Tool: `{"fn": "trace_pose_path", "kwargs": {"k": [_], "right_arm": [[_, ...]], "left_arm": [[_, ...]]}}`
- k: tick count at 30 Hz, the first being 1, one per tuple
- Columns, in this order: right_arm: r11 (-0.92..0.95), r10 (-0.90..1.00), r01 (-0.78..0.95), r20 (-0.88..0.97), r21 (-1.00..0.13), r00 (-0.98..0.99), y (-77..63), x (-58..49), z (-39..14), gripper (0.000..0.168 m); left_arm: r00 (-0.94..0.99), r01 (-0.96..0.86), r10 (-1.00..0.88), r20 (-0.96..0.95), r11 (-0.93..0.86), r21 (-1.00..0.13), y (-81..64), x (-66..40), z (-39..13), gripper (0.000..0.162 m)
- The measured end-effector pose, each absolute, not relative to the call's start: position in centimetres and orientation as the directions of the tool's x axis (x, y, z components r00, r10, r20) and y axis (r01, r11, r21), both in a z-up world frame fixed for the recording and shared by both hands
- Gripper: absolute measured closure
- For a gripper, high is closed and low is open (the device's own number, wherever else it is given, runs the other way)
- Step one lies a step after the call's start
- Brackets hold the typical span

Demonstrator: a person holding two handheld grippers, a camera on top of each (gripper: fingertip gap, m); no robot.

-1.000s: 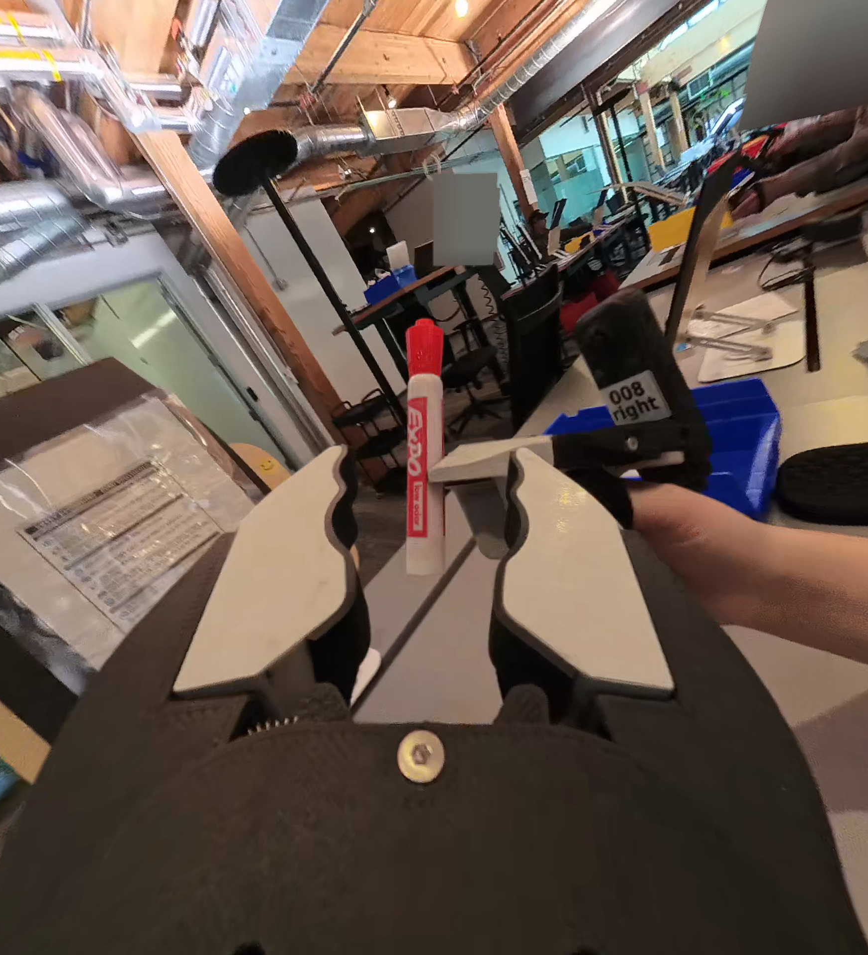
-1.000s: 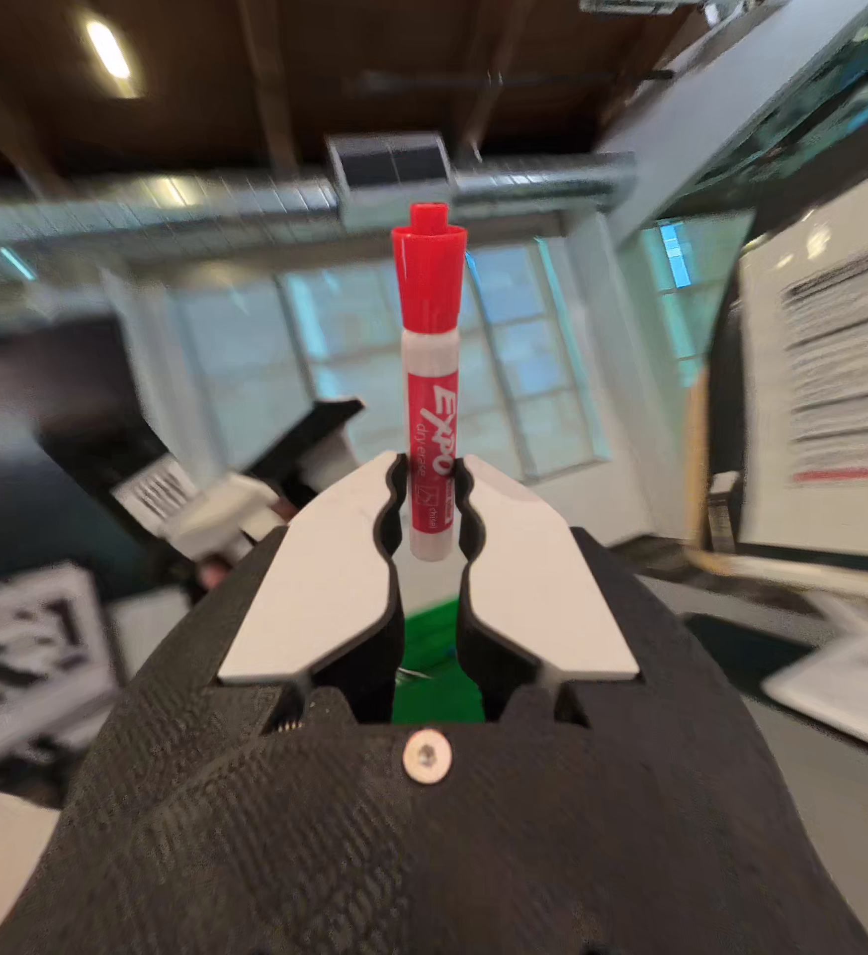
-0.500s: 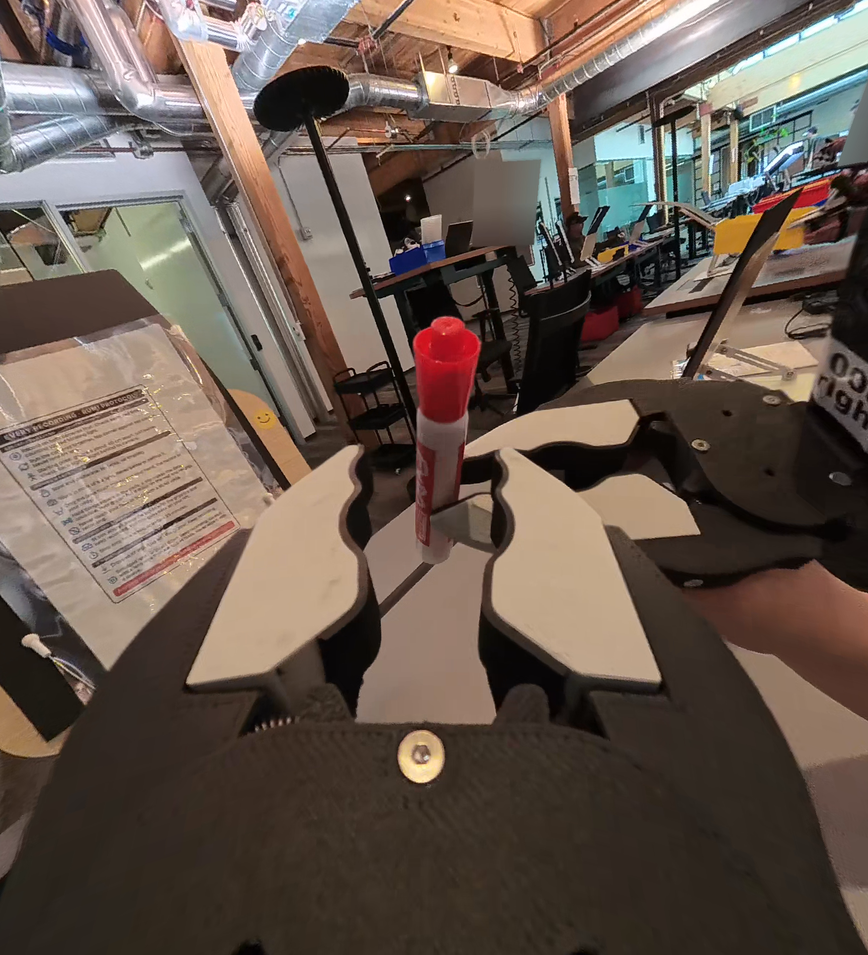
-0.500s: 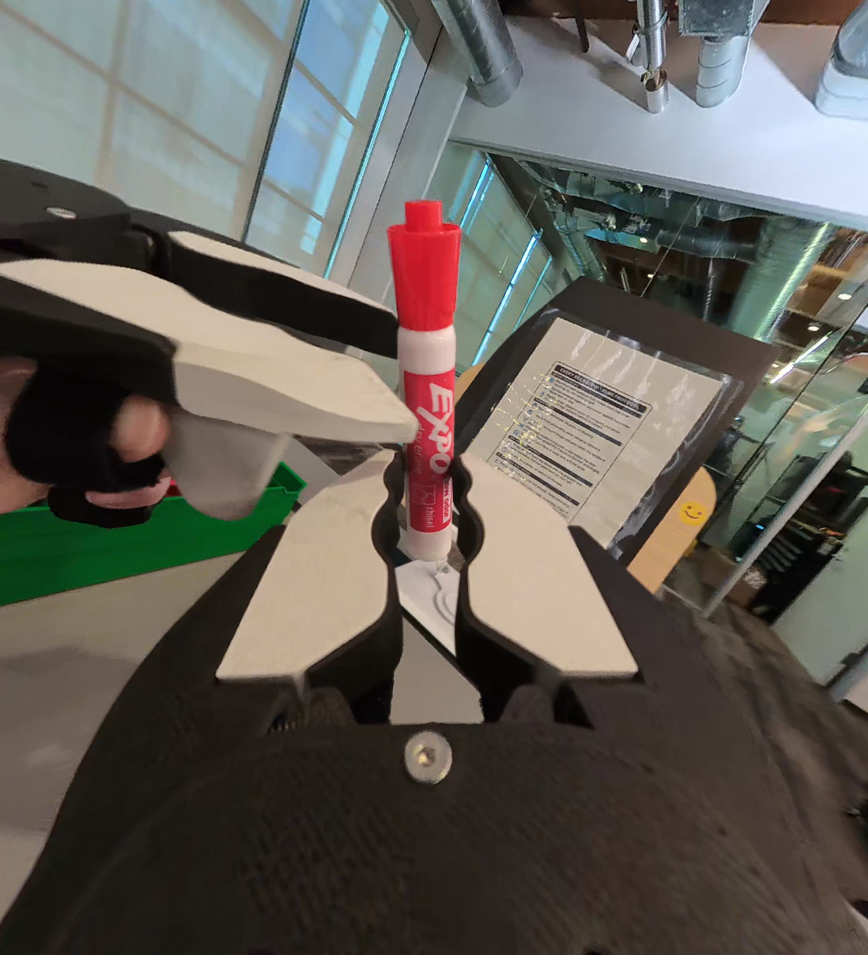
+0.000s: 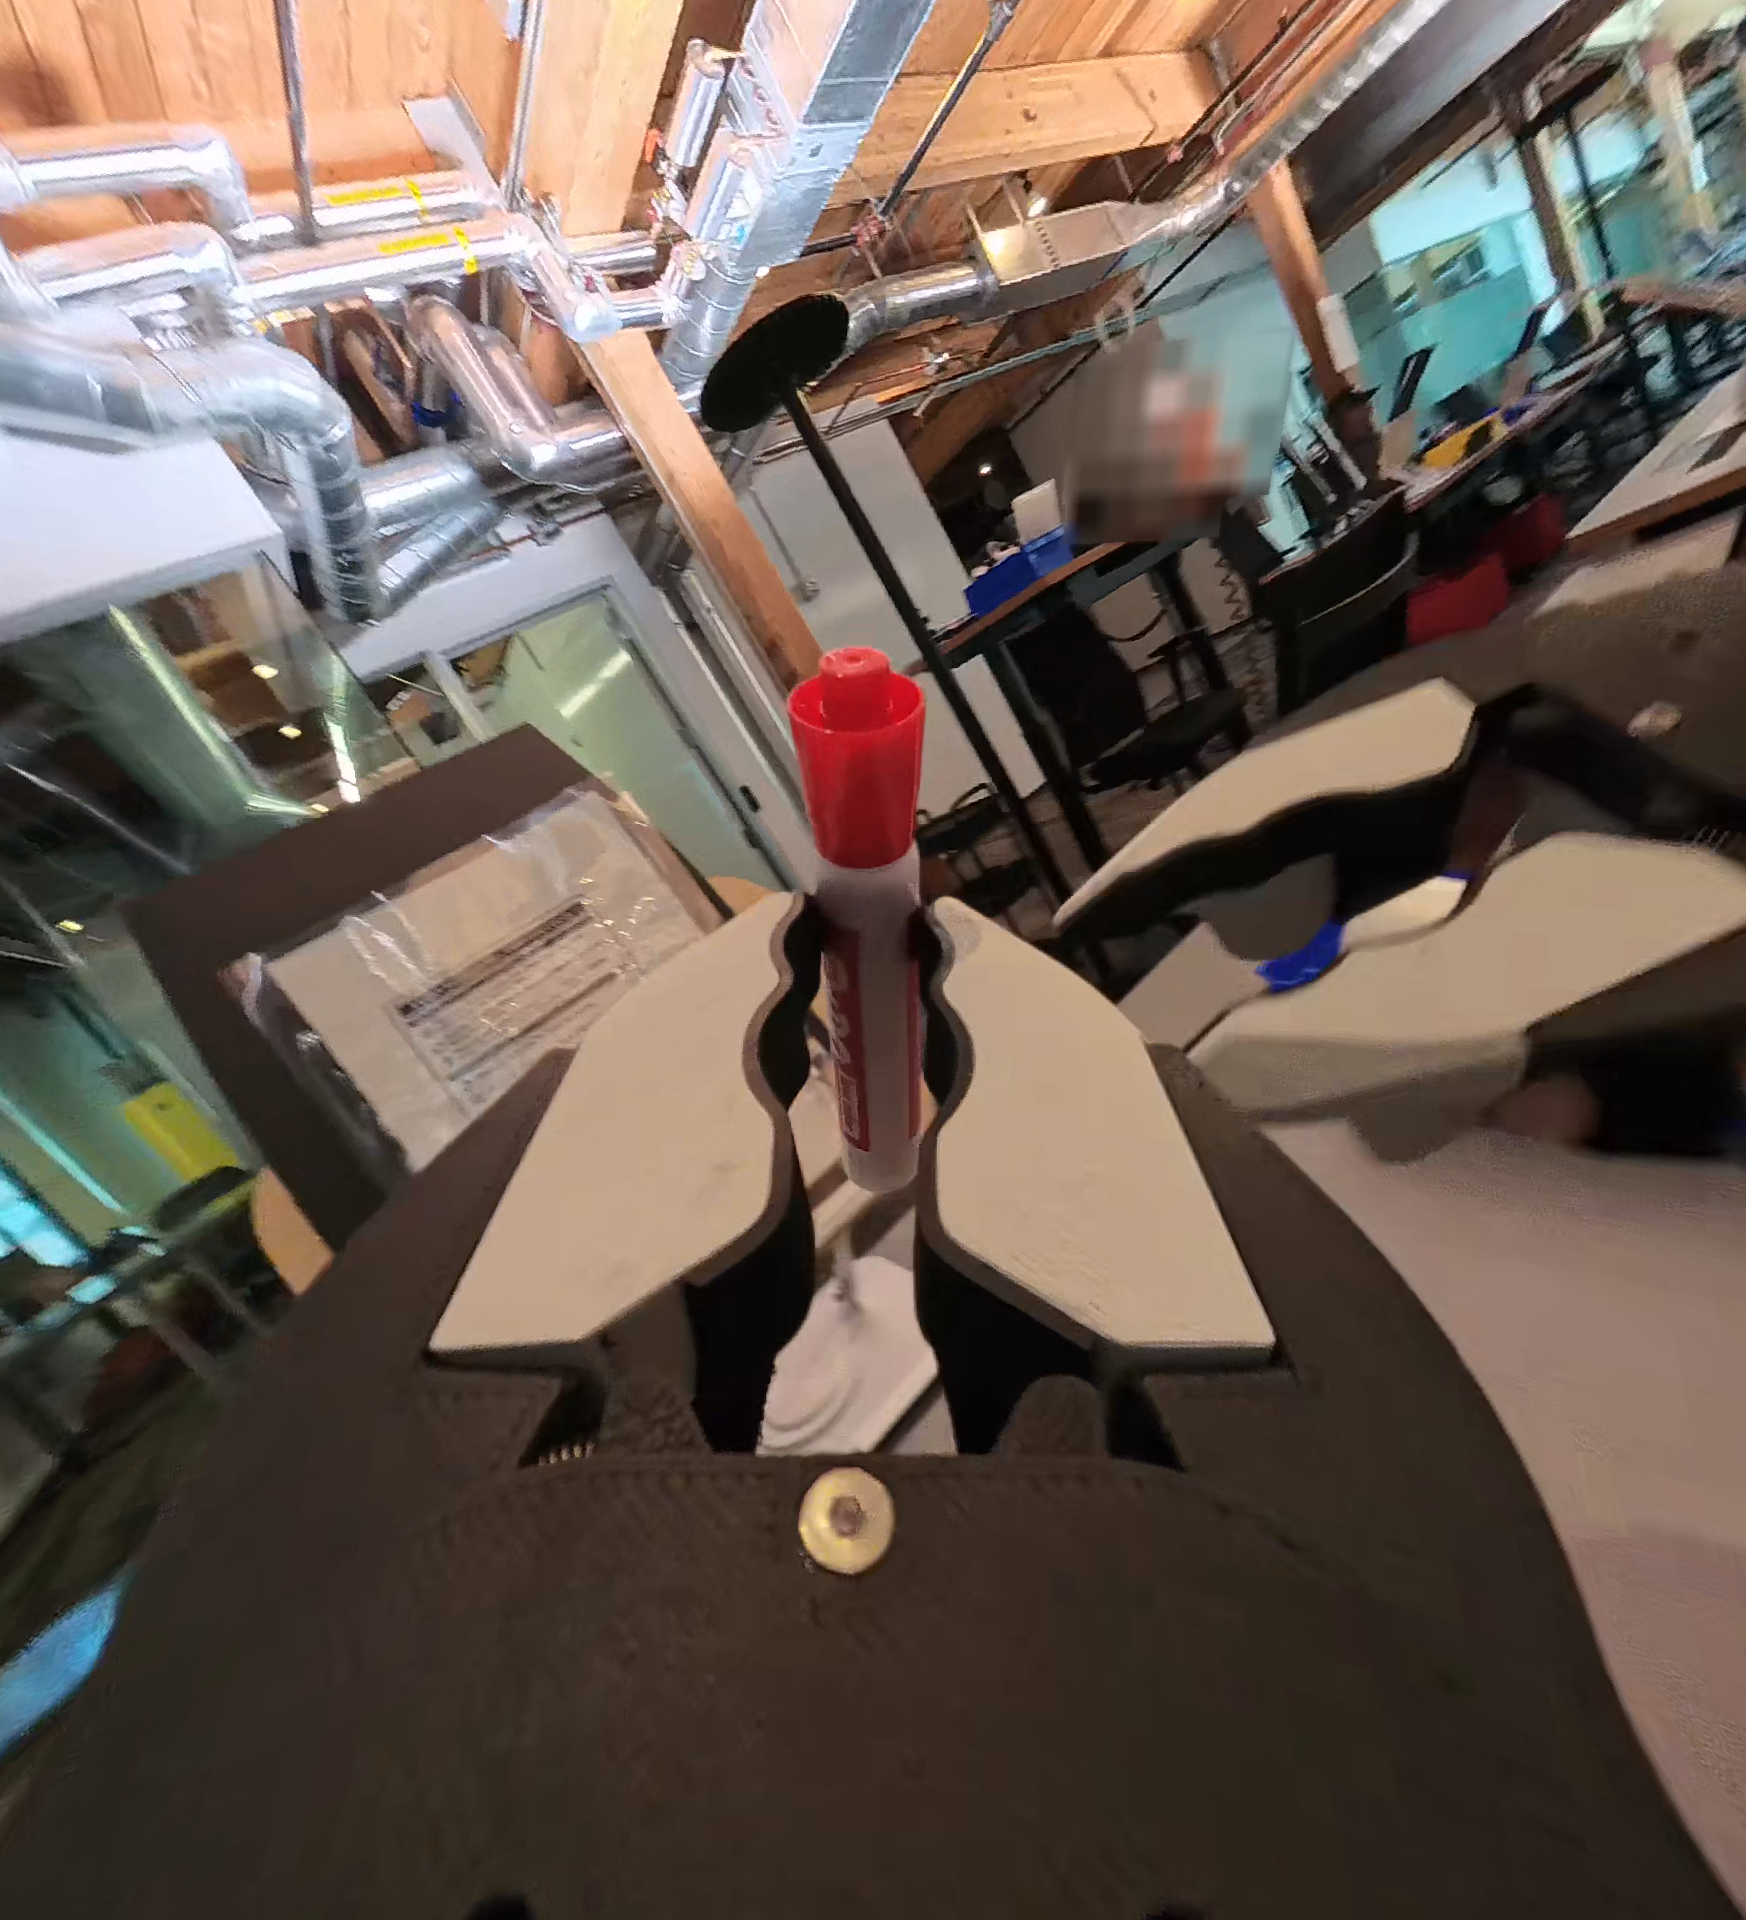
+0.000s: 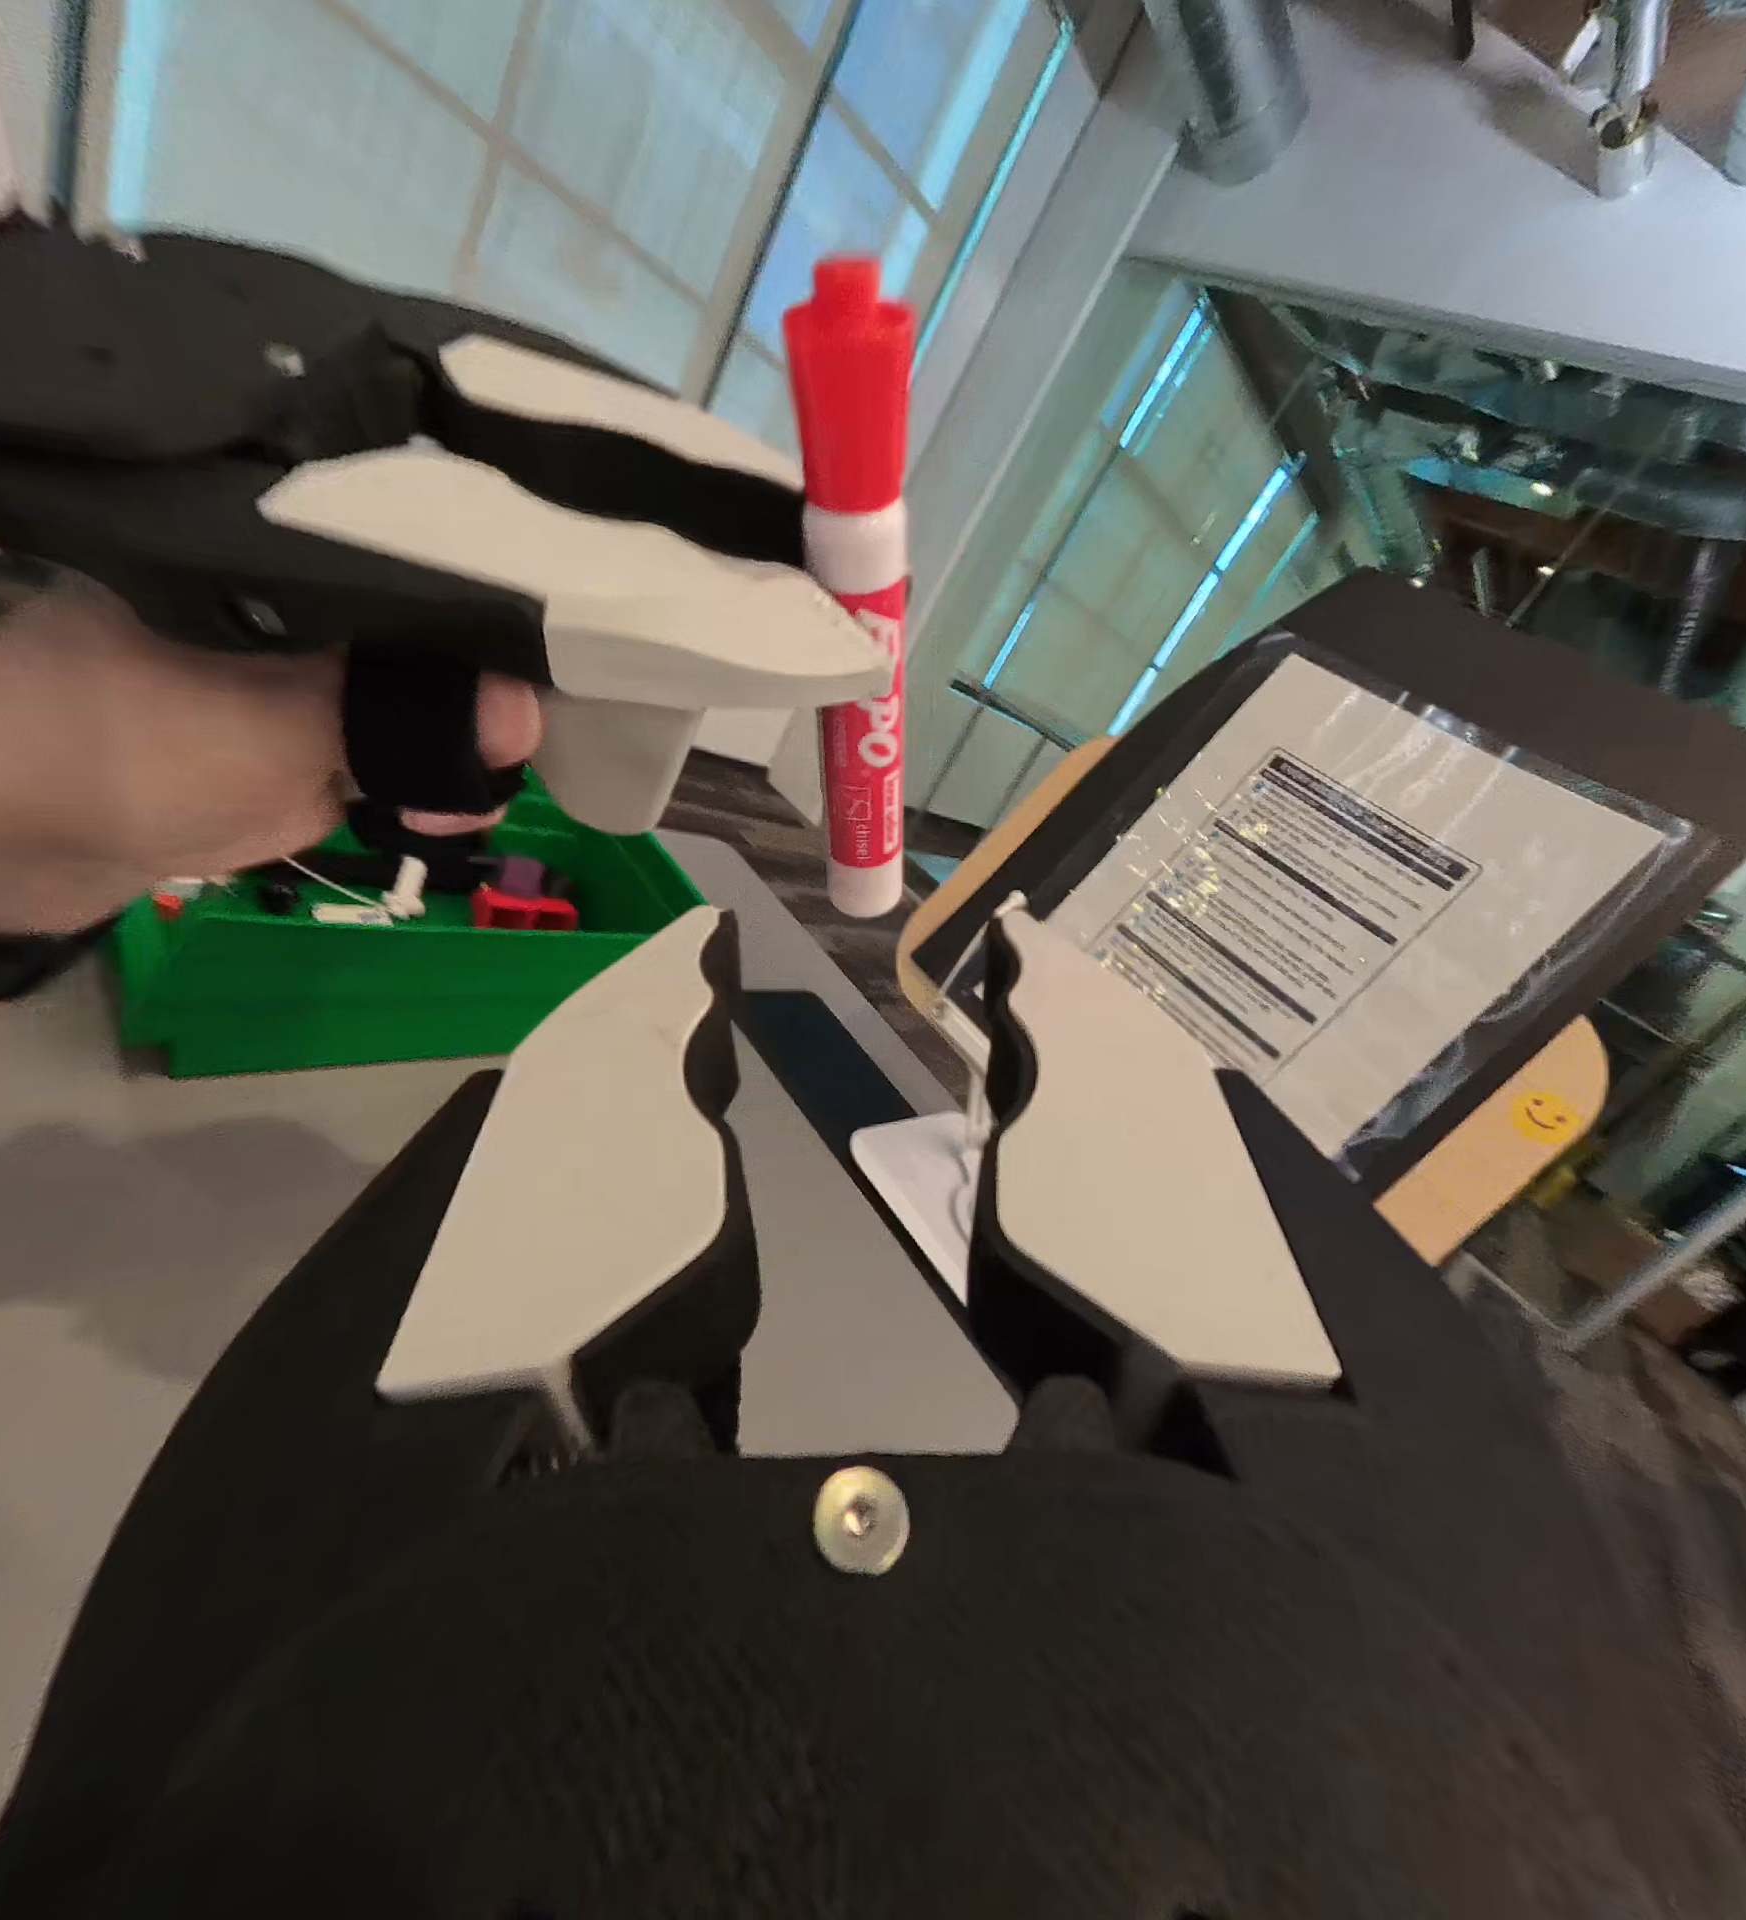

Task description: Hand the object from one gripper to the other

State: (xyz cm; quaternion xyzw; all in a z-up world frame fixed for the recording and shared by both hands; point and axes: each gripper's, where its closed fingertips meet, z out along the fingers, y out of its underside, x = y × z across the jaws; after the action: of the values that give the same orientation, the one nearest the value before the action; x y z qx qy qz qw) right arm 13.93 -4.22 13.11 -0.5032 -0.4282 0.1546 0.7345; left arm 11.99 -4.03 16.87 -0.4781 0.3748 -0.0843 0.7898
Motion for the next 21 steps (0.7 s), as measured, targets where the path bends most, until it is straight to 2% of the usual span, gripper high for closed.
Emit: {"fn": "trace_pose_path", "kwargs": {"k": [1,4,7,9,12,14,17,21], "right_arm": [[0.451,0.678,0.154,0.449,-0.879,0.582,-4.7,14.3,13.8,0.124],[0.448,0.719,0.044,0.389,-0.893,0.576,-6.6,15.3,15.9,0.127],[0.365,0.741,0.155,0.388,-0.918,0.548,-7.4,15.6,15.3,0.131],[0.233,0.804,0.241,0.326,-0.942,0.497,-8.3,15.6,13.6,0.132],[0.062,0.879,0.214,0.155,-0.975,0.452,-9.9,15.3,13.1,0.128],[0.103,0.807,0.221,0.212,-0.97,0.551,-9.1,15.9,13.9,0.128],[0.152,0.643,0.361,0.37,-0.92,0.671,-7.2,16.9,13.5,0.127],[0.082,0.654,0.392,0.346,-0.916,0.673,-5.9,16.2,11.7,0.138]], "left_arm": [[0.704,-0.256,-0.447,-0.553,0.566,-0.784,-4.0,11.9,16.9,0.144],[0.695,-0.402,-0.217,-0.686,0.674,-0.62,-3.9,11.9,17.0,0.144],[0.579,-0.609,0.11,-0.808,0.717,-0.339,-4.1,12.8,16.3,0.145],[0.498,-0.67,0.223,-0.838,0.712,-0.208,-4.2,13.7,15.5,0.144],[0.408,-0.712,0.258,-0.876,0.691,-0.128,-3.7,14.9,14.1,0.145],[0.344,-0.746,0.322,-0.882,0.665,-0.048,-3.5,15.3,13.6,0.145],[0.295,-0.771,0.34,-0.893,0.636,-0.012,-3.1,15.9,12.9,0.145],[0.27,-0.766,0.348,-0.898,0.643,0.019,-3.6,16.7,12.5,0.145]]}}
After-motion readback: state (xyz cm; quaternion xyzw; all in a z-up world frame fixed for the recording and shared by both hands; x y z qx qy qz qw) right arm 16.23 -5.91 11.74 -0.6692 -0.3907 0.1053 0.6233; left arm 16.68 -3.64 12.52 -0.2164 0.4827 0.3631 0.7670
